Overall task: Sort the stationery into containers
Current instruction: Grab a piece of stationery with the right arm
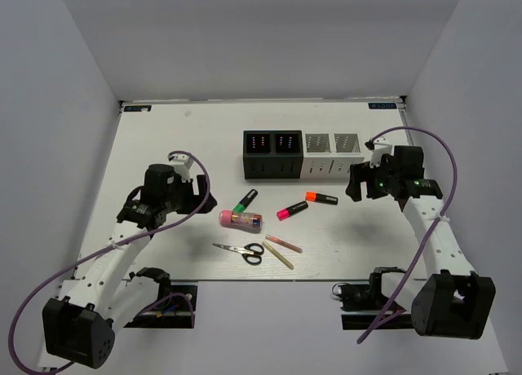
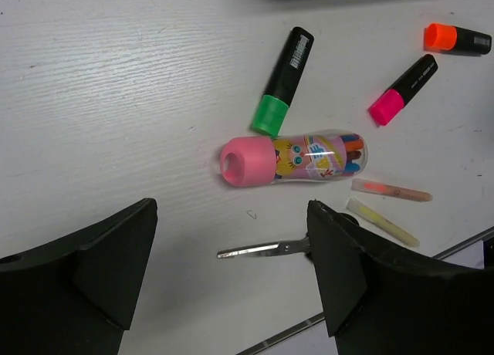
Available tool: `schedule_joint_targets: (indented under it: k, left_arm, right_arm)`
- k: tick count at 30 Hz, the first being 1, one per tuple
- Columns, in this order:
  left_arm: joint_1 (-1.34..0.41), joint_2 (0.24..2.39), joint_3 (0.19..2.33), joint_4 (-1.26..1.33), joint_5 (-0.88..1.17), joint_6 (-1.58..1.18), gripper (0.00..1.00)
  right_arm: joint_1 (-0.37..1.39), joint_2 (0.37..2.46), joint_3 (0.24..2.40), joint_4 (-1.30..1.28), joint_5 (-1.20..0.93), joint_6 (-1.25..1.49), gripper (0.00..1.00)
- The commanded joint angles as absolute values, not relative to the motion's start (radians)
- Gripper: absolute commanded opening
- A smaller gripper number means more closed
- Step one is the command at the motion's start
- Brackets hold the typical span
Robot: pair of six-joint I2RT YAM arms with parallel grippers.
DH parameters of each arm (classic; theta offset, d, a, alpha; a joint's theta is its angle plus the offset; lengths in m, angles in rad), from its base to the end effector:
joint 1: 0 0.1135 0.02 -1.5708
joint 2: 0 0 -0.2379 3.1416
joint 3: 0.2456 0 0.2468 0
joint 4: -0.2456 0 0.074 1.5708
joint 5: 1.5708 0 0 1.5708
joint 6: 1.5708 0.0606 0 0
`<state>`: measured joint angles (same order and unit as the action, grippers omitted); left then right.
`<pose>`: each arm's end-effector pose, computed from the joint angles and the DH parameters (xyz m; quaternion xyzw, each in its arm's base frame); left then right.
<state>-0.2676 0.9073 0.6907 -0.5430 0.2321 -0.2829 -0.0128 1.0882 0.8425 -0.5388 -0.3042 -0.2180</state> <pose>0.2052 -0.0707 0.2165 0.0387 0.9130 -0.2089 0.3482 0.2499 0.0150 0.2311 -0.1512 0.9023 0.0954 0.3923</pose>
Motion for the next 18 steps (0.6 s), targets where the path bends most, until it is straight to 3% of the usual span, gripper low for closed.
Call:
schedule_joint_targets:
  k: [1, 4, 6, 7, 8, 10, 11, 13, 14, 15, 16, 17, 18]
  left_arm:
    - [-0.265, 0.904, 0.722, -0.523, 0.264, -0.284, 0.88]
    - [-0.265, 0.907, 0.719, -0.519, 0.265, -0.282, 0.78]
    - [-0.265, 0.914, 0.721, -0.523, 0.267, -0.279, 0.64]
    - [-0.264, 0.916, 0.724, -0.525, 0.267, -0.278, 0.55]
    - [-0.265, 0.917, 0.726, -0.529, 0.265, -0.275, 0.34]
    - [-0.267, 0.916, 0.727, -0.532, 0.265, -0.273, 0.06]
    - [-0.265, 0.913, 0.729, -0.537, 0.265, -0.275, 0.0]
    - [-0.264, 0.904, 0.721, -0.528, 0.256, -0.278, 0.0]
    - [-0.264, 0.9, 0.722, -0.526, 0.255, -0.278, 0.0]
    - [-0.267, 0.902, 0.721, -0.526, 0.25, -0.276, 0.14]
    - [-0.264, 0.902, 0.722, -0.534, 0.241, -0.279, 0.43]
    - [-0.264, 0.902, 0.724, -0.538, 0.229, -0.287, 0.79]
    - [-0.264, 0.902, 0.727, -0.54, 0.191, -0.297, 1.0]
  right_arm:
    - [-0.012, 1.039, 0.851, -0.54, -0.339, -0.274, 0.91]
    - [-0.014, 1.009, 0.833, -0.557, -0.371, -0.349, 0.91]
    - [-0.012, 0.999, 0.825, -0.578, -0.431, -0.392, 0.91]
    - [-0.012, 0.985, 0.821, -0.604, -0.478, -0.431, 0.91]
    - [-0.012, 0.983, 0.819, -0.617, -0.521, -0.48, 0.91]
    - [-0.012, 0.977, 0.821, -0.658, -0.575, -0.529, 0.91]
    - [-0.014, 0.976, 0.821, -0.66, -0.583, -0.531, 0.91]
    - [-0.014, 0.97, 0.813, -0.649, -0.581, -0.515, 0.91]
    - [-0.012, 0.973, 0.808, -0.647, -0.586, -0.535, 0.78]
    - [-0.011, 0.974, 0.807, -0.646, -0.6, -0.54, 0.14]
    - [-0.012, 0.974, 0.805, -0.629, -0.606, -0.545, 0.0]
    - [-0.011, 0.977, 0.799, -0.627, -0.607, -0.538, 0.0]
    - [-0.008, 0.985, 0.801, -0.623, -0.615, -0.546, 0.0]
